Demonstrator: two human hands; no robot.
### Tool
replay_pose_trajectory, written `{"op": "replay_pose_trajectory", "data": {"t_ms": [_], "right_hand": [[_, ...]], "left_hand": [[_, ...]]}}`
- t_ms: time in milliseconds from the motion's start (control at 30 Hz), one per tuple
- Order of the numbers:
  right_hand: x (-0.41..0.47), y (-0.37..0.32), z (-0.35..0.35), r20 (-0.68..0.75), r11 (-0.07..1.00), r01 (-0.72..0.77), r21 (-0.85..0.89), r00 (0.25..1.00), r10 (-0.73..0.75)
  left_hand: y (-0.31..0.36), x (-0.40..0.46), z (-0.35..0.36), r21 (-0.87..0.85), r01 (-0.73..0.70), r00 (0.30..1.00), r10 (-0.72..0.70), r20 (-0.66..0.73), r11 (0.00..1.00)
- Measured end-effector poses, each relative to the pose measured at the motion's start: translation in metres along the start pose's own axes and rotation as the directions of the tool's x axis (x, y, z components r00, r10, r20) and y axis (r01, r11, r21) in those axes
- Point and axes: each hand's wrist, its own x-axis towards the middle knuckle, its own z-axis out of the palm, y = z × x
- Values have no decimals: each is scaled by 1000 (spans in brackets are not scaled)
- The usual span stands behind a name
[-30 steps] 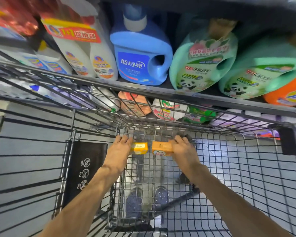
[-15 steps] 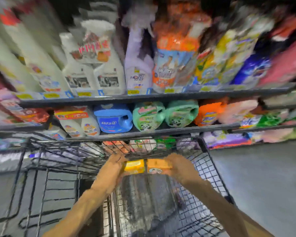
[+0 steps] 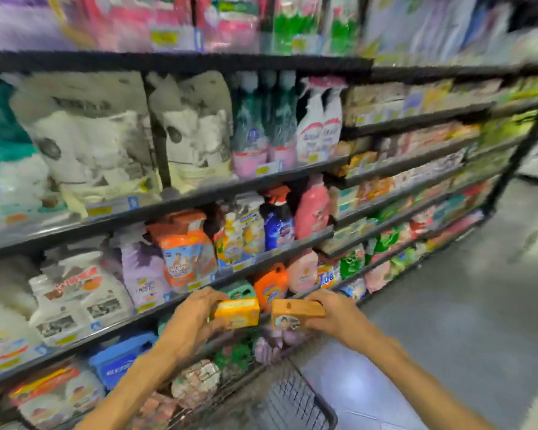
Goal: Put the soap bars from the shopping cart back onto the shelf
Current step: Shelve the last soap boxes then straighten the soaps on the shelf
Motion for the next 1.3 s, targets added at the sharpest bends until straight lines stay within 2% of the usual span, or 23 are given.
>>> {"op": "replay_pose_trajectory", "data": {"t_ms": [167, 433, 767, 1000, 1300], "right_hand": [[-31, 43, -100, -103, 1000, -21, 17, 994, 23], [-79, 137, -246, -248, 996, -67, 57, 965, 79], [-123, 267, -380, -407, 980, -195, 26, 894, 189], [-112, 348, -445, -480, 959, -284, 16, 839, 257], [-33, 428, -523, -520, 946, -322, 36, 803, 293]], "left_hand": [[87, 76, -8, -45, -153, 988, 153, -11, 987], [238, 193, 24, -139, -329, 944, 328, -28, 934], [394, 330, 78, -229, -416, 907, 420, -34, 880], [461, 427, 117, -247, -500, 861, 507, -39, 830], [493, 581, 157, -293, -560, 819, 572, -53, 775]]}}
